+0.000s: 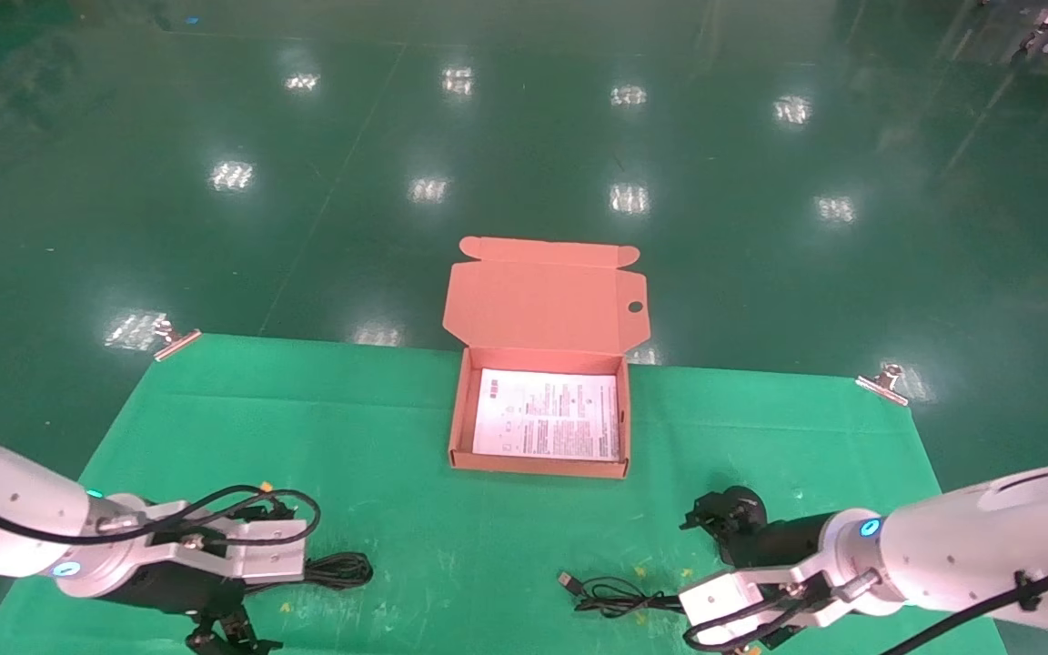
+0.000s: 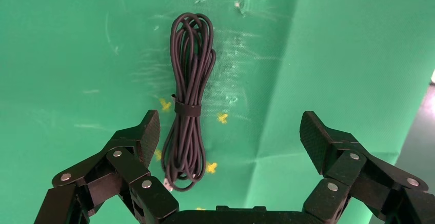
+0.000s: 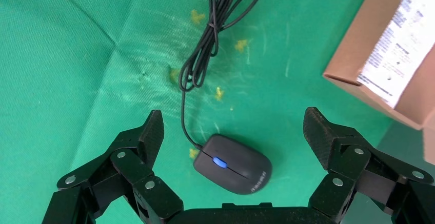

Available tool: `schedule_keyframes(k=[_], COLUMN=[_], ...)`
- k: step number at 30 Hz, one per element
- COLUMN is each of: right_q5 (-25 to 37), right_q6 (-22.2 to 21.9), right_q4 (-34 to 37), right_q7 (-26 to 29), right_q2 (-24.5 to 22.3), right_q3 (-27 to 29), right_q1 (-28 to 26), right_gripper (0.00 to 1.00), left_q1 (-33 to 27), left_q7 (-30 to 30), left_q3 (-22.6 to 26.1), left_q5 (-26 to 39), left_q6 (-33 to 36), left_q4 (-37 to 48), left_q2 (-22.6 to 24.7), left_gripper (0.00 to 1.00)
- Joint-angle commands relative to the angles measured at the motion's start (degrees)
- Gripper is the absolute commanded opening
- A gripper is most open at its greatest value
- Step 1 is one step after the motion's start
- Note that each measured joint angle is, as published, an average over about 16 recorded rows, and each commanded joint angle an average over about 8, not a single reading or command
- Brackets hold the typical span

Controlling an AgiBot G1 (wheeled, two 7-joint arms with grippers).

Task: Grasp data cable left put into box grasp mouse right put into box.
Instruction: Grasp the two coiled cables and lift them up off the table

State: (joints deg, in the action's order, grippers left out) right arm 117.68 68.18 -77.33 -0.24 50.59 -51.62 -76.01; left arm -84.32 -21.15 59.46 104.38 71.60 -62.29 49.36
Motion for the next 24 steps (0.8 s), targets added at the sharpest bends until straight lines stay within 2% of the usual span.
schedule_keyframes(k=[1, 16, 24], right_q5=[1.6, 3.3, 3.9], right_q6=[-0.7, -1.1, -1.8], right_q4=[0.1, 1.8, 4.7], right_q7=[1.8, 8.0, 9.1], right_q2=[0.6, 3.9, 5.8], right_q3=[-0.3, -0.8, -1.3], right_q1=[0.6, 2.8, 3.5], right_gripper=[1.0, 1.0, 1.0], left_q1=[0.3, 0.6, 0.7], left_q7=[0.2, 2.1, 4.6], left_q3=[0.0, 0.2, 0.6], left_q5=[0.1, 1.0, 1.7], left_q6=[-0.7, -5.3, -7.2], left_q4=[1.8, 14.8, 19.8], left_q2=[0.7, 6.6, 9.1], left_gripper=[1.0, 1.0, 1.0])
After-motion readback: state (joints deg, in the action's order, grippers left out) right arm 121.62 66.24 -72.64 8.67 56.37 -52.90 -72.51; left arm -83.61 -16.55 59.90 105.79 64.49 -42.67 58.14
